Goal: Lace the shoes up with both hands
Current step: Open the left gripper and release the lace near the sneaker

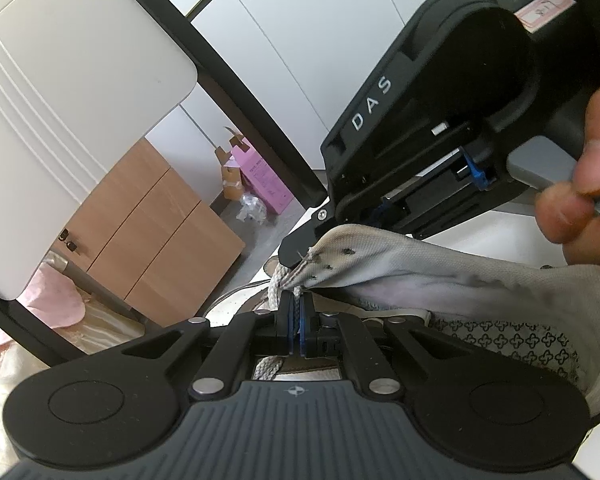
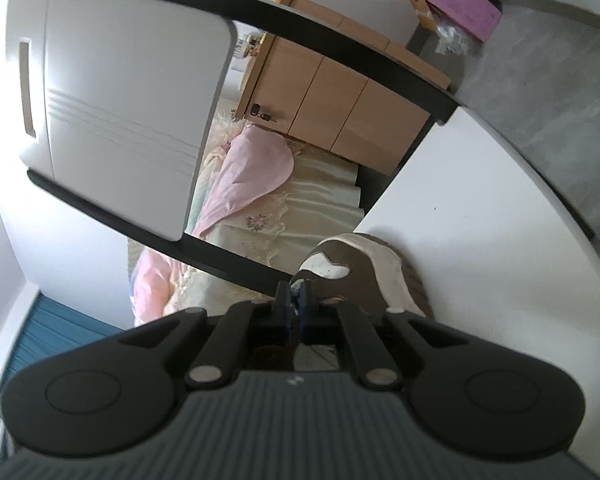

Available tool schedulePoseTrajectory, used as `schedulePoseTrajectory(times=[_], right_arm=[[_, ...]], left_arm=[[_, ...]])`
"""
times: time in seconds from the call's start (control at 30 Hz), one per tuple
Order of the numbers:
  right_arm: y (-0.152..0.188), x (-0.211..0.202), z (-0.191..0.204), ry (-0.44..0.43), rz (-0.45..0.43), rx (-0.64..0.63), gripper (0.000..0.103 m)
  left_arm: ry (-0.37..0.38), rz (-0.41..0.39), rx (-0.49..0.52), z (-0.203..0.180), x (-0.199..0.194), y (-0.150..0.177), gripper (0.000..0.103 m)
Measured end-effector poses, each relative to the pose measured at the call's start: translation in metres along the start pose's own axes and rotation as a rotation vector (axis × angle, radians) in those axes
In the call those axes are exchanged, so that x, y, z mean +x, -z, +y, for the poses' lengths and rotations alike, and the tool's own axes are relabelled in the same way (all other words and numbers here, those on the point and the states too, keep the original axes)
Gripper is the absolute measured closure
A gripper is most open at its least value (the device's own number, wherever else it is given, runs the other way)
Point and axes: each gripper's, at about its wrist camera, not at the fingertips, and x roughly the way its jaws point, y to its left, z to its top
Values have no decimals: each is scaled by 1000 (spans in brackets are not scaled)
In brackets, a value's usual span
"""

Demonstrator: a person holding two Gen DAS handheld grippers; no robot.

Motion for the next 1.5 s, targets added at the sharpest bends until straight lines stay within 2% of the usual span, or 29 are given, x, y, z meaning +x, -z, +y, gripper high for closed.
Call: schedulePoseTrajectory(times=[0.13,0.27,0.57,0.7,0.77,0.83,0.87,0.93,1.03,1.07,1.1,1.13,1.23,1.3,1.37,1.47,1.5], right_arm=[[4,-4,-4,10,-45,42,101],[4,-7,1,34,-77,9,101],[-16,-23,-3,82,-174,-5,101],[-25,-18,-7,72,-124,-1,99],[-27,-19,-6,91,-111,-17,97],[-30,-21,-1,120,-92,-55,96],[-31,-22,2,135,-88,-80,95],[-30,-27,11,160,-73,-144,94],[-27,-32,28,161,5,-237,93],[-24,-35,36,146,26,-278,83],[-20,-37,43,133,41,-317,62],[-15,-39,49,128,46,-347,58],[0,-40,63,119,67,-424,59],[12,-38,72,171,81,-498,64],[21,-35,74,235,88,-553,65],[26,-29,69,273,119,-570,67],[28,-27,67,280,129,-571,74]], left_arm=[[-4,1,-5,-10,-7,-3,100],[-2,6,-15,-17,-11,-6,100],[11,6,-65,-20,-13,-14,99],[3,7,-121,-20,-21,-18,98],[-10,5,-162,-21,-29,-19,91],[-42,-1,-228,-18,-39,-18,59],[-57,-3,-268,-16,-45,-16,56],[-67,0,-373,-11,-58,-14,56],[-100,-18,-560,-7,-81,-11,56],[-95,-29,-617,-8,-86,-10,56],[-80,-27,-660,-8,-87,-10,56],[-64,-27,-683,-10,-88,-10,56],[-33,-24,-665,-24,-89,-11,56],[-28,-11,-635,-31,-86,-11,56],[-34,5,-608,-36,-83,-12,56],[-26,34,-625,-37,-75,-8,57],[-21,37,-633,-37,-73,-7,57]])
